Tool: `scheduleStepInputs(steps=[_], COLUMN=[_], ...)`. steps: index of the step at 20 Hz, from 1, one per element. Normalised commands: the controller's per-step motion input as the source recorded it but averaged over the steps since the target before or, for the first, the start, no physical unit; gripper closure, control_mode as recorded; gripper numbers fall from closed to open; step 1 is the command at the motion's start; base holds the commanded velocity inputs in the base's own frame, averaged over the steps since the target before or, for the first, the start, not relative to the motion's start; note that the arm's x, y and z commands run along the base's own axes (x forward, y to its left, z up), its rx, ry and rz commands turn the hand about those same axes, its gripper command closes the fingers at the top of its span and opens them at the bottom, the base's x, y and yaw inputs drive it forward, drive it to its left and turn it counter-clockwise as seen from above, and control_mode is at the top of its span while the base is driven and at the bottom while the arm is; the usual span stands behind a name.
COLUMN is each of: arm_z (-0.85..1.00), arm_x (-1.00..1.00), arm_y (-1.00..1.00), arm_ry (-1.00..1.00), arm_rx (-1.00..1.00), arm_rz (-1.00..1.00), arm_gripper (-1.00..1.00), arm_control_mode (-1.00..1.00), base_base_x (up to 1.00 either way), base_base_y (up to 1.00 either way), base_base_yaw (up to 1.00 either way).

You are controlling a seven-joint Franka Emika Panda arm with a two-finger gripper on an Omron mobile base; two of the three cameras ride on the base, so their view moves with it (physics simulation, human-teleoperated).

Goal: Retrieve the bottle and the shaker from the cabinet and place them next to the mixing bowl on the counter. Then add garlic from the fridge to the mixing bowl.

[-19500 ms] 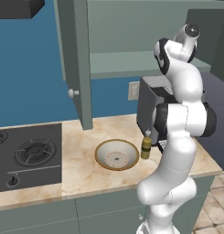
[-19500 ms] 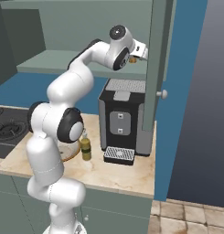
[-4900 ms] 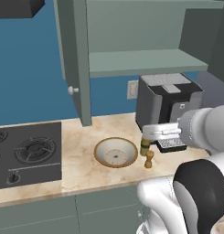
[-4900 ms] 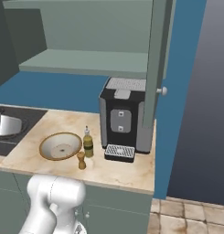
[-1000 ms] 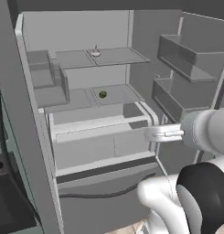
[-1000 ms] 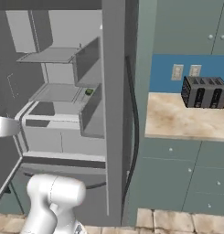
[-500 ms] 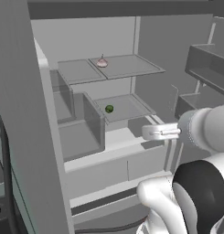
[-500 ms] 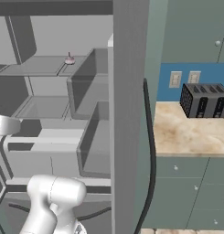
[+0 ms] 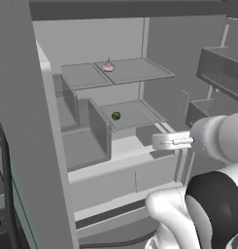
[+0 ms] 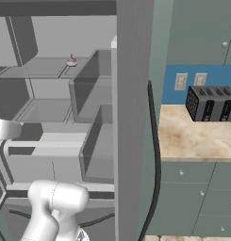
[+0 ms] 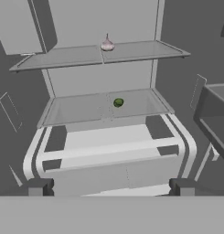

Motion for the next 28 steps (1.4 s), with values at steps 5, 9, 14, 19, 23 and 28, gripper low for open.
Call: scheduleStepInputs(steps=[5,9,14,19,23,28], arm_z=[0.00,0.17,0.10,0.28,0.81,0.73], arm_x=[0.05,0.96,0.56,-0.04,0.03,0.54], arm_y=[0.00,-0.09,-0.11,0.09,0.09,-0.01], arm_ry=[0.00,0.16,0.19,-0.20,-0.32,-0.07], arm_rx=[0.00,0.00,0.00,0.00,0.03,0.12], arm_rz=[0.00,0.15,0.09,-0.06,-0.15,-0.17], arm_gripper=[-1.00,-1.00,-1.00,-1.00,-1.00,-1.00], arm_control_mode=[-1.00,-1.00,-1.00,-1.00,-1.00,-1.00], base_base_x=[0.00,0.00,0.00,0.00,0.00,0.00], base_base_y=[0.00,0.00,0.00,0.00,0.00,0.00], base_base_yaw=[0.00,0.00,0.00,0.00,0.00,0.00])
